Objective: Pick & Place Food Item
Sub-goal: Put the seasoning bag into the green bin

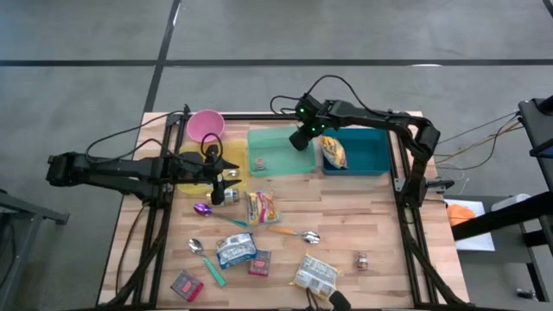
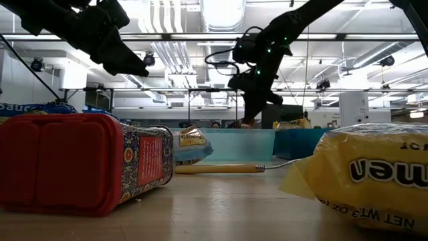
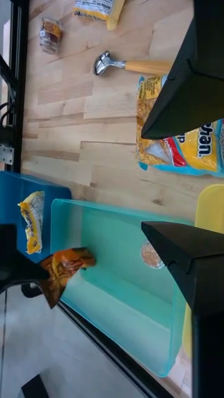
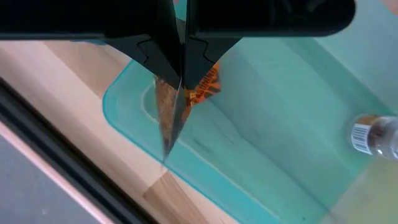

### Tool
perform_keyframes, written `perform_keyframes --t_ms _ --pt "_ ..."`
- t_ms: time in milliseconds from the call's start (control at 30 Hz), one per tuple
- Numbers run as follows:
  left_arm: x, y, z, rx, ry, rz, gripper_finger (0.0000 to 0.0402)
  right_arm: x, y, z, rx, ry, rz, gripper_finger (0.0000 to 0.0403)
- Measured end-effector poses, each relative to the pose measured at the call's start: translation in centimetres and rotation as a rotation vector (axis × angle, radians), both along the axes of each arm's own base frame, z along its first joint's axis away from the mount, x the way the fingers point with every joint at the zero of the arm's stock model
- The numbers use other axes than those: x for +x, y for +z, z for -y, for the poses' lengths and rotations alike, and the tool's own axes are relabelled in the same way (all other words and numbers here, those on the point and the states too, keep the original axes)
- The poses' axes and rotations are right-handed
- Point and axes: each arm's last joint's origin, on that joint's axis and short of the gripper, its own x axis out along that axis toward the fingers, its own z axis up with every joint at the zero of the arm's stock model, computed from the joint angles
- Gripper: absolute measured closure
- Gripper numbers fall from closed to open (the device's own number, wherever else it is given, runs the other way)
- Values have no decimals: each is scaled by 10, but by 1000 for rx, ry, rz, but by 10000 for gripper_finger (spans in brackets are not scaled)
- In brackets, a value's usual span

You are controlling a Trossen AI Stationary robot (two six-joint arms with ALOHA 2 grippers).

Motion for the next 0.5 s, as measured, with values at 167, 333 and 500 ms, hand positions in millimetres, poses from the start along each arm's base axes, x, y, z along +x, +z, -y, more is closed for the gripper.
perform_keyframes --t_ms 167,333,500 --pt "0 0 0 1 0 0 166 -1 -6 -1 2 -3 0 395" --pt "0 0 0 2 -1 0 166 -1 -7 -1 4 -10 5 394" --pt "0 0 0 2 -1 -1 166 -1 -5 -1 8 -27 14 394"
